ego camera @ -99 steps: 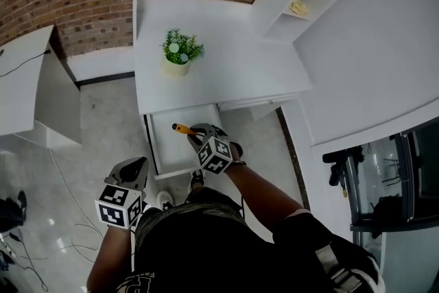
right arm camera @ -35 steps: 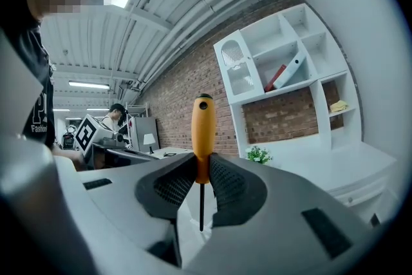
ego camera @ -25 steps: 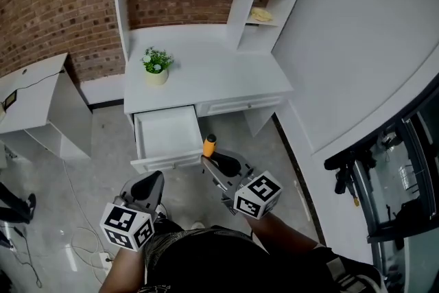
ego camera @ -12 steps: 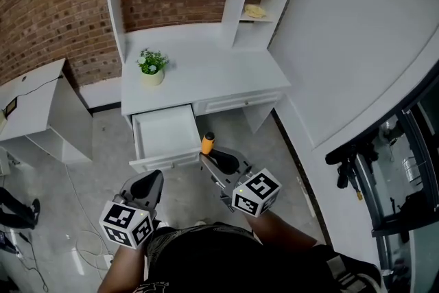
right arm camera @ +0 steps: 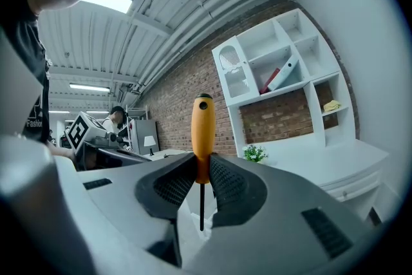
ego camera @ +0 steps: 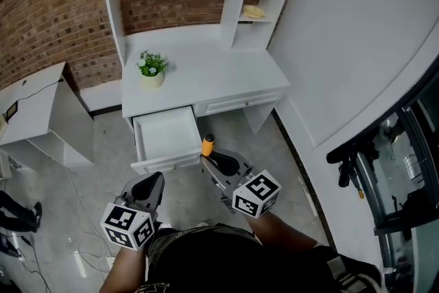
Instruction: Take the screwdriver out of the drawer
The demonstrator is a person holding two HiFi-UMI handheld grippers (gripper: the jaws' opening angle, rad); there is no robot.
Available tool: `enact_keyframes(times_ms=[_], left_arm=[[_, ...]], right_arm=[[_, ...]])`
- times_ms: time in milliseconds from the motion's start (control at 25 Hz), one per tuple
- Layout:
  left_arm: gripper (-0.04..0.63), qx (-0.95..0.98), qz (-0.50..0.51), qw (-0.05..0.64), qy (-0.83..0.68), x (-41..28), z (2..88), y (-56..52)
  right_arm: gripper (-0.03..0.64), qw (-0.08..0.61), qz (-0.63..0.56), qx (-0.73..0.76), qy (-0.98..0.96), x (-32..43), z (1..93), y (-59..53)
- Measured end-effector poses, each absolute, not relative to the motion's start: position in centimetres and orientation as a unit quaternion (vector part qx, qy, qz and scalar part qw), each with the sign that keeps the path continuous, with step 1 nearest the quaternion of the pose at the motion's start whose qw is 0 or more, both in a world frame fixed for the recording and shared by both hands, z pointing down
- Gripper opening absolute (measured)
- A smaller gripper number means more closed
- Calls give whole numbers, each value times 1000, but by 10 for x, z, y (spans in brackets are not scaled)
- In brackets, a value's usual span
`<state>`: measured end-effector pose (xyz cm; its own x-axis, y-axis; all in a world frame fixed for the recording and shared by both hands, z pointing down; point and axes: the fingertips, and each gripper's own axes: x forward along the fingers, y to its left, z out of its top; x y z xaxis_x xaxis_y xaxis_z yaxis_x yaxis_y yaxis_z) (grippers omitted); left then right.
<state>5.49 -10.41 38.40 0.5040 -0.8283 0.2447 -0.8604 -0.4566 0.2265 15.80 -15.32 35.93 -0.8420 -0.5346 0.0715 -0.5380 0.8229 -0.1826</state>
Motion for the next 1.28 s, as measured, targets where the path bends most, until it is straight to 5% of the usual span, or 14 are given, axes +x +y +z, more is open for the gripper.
enact_keyframes(times_ms=[1280], left_arm=[[17,850,42,154,-502,61,380,-104]], right_arm=[[72,11,93,274,-957,163,359,-153]])
